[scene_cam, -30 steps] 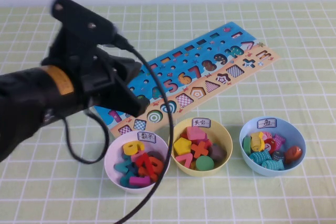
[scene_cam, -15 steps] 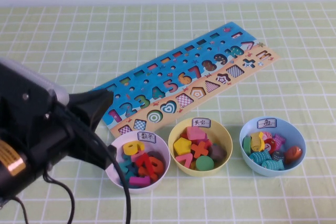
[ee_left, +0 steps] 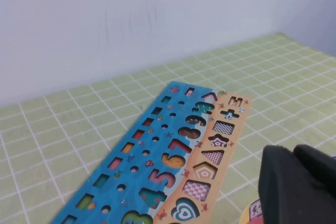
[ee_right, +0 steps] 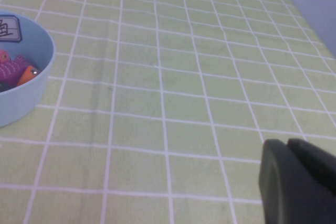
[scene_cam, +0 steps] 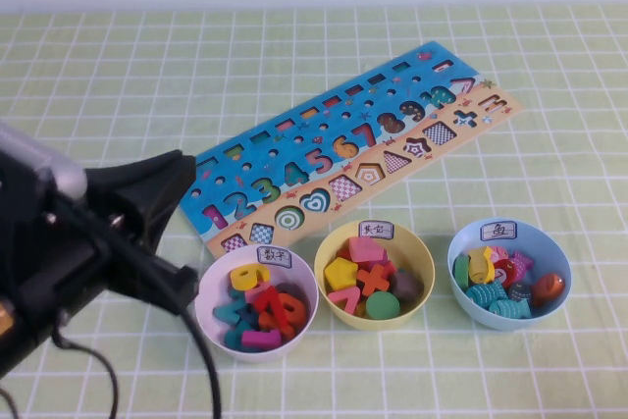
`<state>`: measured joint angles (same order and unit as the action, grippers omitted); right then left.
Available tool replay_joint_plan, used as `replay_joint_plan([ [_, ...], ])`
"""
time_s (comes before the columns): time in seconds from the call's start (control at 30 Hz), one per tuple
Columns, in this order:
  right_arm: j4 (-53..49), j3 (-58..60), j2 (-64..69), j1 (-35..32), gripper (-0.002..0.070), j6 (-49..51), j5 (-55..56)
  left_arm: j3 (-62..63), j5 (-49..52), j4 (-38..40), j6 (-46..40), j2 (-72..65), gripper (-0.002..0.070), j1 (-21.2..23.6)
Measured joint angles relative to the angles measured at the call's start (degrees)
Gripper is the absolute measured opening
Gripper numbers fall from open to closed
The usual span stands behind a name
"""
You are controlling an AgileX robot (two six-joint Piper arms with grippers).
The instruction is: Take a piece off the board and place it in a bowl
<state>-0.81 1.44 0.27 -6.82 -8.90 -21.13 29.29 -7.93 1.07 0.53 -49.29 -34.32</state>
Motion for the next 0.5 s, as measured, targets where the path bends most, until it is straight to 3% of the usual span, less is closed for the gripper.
replay_joint_plan([
  [0.27,0.00,0.00,0.00,0.00,-0.0018,0.00,0.00,-11.36,-0.03,0.00,0.39,12.23,0.0000,1.57],
  [0.5,0.00,0.00,0.00,0.00,-0.0018,0.00,0.00,-24.54,-0.93,-0.15,4.38,30.35,0.0000,11.84],
])
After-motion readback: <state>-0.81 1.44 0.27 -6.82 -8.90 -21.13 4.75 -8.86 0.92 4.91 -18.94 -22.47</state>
